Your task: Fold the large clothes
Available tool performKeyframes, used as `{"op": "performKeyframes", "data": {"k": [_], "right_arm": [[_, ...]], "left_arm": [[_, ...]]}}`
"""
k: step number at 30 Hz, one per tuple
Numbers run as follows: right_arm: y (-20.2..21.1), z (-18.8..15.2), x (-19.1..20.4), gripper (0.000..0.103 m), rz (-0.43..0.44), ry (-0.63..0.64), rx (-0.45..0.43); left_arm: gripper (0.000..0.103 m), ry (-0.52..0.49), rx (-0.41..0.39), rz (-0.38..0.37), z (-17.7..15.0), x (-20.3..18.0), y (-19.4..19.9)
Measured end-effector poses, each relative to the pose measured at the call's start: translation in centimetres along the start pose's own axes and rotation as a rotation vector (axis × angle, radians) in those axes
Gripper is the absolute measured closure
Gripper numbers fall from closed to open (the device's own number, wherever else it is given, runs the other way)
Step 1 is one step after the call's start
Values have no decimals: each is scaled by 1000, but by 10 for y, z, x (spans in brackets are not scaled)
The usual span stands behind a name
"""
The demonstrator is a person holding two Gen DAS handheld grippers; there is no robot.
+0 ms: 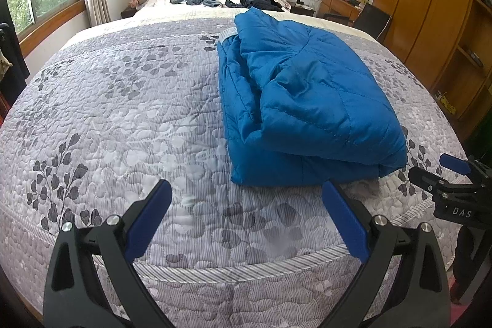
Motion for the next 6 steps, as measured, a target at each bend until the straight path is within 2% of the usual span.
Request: {"op": "performKeyframes", "data": {"k": [6], "right_arm": [[-1,0,-1,4,-7,-1,-3]], "left_arm": [[6,3,0,0,0,0,0]]}}
Point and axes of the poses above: each gripper's, at about its wrist camera, not at the fingertips, and y roughly against the way its jaws point, x to its left, z to its top, the point moved 3 cm from there along -y, roughly the way its jaws point, and after that the axes turned 15 degrees about -z, right-handed, at the moved point
